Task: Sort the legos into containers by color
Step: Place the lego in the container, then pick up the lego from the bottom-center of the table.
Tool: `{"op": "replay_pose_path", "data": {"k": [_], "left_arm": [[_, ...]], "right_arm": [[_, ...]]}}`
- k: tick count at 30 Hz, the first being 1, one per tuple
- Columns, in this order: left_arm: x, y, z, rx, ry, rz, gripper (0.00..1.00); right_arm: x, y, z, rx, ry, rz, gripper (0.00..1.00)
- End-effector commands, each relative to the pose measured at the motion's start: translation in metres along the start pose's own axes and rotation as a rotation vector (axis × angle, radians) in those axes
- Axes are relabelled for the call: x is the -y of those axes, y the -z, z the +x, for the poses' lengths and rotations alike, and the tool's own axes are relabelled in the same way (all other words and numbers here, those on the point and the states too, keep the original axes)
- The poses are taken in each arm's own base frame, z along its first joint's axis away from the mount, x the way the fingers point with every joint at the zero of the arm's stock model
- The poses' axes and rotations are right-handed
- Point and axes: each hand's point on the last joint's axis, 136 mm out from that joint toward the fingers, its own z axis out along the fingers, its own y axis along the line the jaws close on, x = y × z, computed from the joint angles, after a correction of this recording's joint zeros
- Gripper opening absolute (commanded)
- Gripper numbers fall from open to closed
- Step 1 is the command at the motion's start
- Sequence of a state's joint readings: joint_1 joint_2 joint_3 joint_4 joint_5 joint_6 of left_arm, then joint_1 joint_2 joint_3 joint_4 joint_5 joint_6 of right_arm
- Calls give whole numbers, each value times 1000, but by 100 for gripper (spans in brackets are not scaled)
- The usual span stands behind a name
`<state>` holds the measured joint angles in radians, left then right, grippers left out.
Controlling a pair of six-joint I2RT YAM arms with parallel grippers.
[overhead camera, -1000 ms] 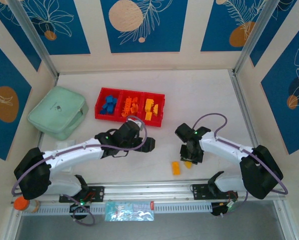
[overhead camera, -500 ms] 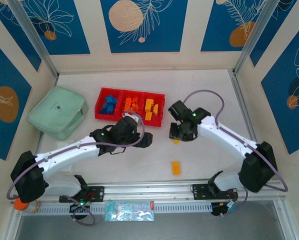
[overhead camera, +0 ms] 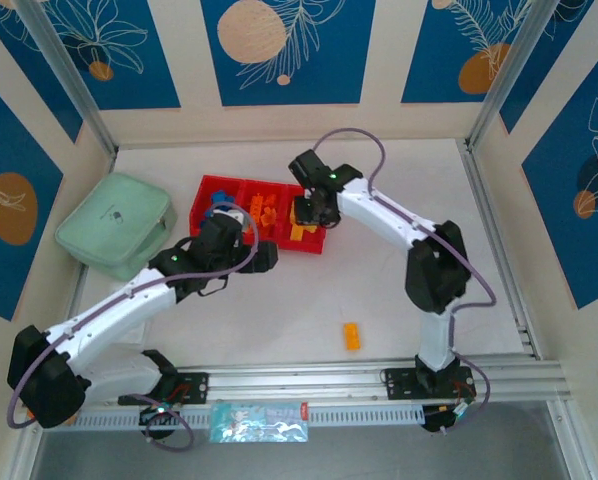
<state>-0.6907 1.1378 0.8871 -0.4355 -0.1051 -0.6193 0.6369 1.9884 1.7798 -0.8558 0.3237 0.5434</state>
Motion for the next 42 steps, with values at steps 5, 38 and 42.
{"op": "replay_pose_path", "data": {"k": [5,38,42], "left_arm": [[-10,3,2,-8,18,2,99],[33,-16,63,-87,34,143,99],[29,-17,68,-95,39,114,99]], "right_arm": [[3,-25,-19,20,74,29,42],[62,39,247,-350,17,49,79],[65,25,280,-410,26,91,81]]}}
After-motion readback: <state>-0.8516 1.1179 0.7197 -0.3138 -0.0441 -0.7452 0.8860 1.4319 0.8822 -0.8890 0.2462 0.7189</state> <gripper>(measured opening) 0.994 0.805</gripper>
